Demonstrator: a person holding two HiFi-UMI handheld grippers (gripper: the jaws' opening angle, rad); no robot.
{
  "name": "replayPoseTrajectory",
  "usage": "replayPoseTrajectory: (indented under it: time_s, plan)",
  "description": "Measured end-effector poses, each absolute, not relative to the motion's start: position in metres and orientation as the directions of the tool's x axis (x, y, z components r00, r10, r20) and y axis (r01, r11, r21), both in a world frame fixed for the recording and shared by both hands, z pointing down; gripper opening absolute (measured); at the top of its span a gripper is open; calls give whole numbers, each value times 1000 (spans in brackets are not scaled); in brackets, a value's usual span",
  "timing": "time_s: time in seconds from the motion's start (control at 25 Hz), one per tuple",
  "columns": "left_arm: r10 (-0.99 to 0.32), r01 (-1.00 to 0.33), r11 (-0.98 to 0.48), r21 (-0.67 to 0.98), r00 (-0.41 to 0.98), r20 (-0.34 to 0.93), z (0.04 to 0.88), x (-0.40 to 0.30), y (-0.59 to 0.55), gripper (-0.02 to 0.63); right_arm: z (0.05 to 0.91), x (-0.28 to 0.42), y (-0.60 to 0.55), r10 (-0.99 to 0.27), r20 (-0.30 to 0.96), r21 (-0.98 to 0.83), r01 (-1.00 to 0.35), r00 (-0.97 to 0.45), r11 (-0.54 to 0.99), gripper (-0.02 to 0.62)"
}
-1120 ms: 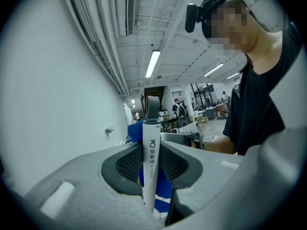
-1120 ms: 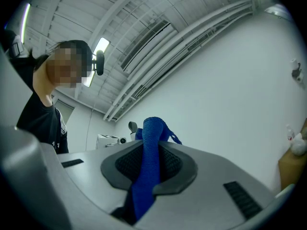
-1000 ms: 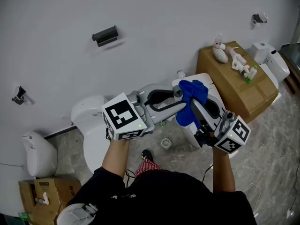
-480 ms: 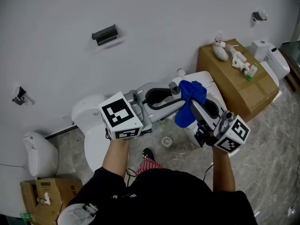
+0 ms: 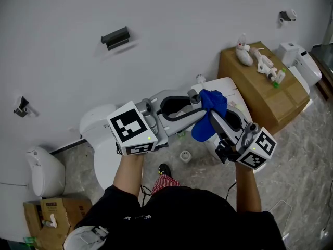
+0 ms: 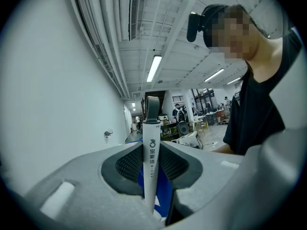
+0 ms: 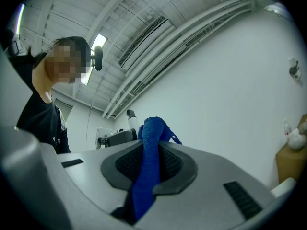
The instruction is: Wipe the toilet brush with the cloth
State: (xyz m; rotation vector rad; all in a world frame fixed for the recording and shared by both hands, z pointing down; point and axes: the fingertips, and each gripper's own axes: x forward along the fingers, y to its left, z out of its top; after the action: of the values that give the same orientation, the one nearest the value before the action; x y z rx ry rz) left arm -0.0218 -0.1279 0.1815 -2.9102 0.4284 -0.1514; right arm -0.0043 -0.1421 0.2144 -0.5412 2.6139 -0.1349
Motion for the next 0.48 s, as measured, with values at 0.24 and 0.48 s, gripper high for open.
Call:
replayPoseTrajectory:
  time_s: [0.24,0.48]
  plan:
    - [-295,-276,-939,-207,953,68,179,-22,-126,103,216,-6,-140,-387,-417,-160,-352,-822,922,64]
    - [-296,-275,-937,-215,952,72,175,-21,-125,102,222,-7,-140,-398,-401,-170,-360,-825,918,63]
